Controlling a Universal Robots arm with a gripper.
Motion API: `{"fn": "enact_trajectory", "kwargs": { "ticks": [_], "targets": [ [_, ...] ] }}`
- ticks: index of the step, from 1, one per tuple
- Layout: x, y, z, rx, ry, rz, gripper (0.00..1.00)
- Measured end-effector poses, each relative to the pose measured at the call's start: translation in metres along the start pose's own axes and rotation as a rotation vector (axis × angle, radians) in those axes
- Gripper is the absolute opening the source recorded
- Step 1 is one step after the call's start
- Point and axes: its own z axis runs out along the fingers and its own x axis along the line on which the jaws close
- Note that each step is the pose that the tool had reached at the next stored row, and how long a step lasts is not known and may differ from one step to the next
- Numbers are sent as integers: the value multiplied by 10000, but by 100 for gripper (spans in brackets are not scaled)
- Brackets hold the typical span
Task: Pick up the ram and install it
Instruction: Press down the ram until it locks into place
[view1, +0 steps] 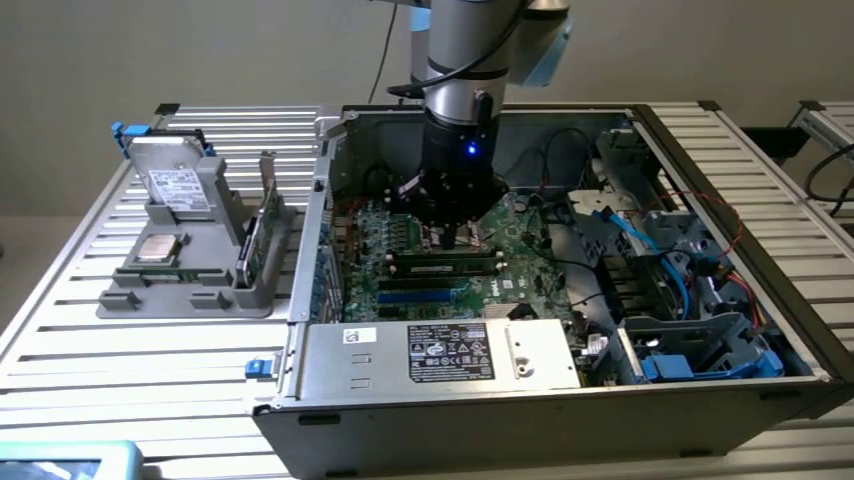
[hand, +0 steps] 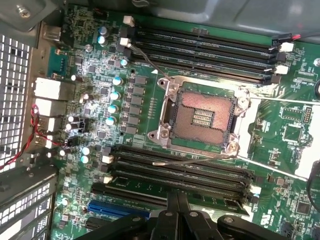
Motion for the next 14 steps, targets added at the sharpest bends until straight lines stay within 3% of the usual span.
{"fn": "enact_trajectory", "kwargs": {
  "ticks": [5, 8, 11, 14],
  "targets": [
    [0, 0, 0, 97, -77, 439, 11],
    [0, 0, 0, 152, -77, 707, 11],
    [0, 0, 0, 254, -80, 921, 11],
    [0, 0, 0, 408, -104, 1077, 11]
  ]
}}
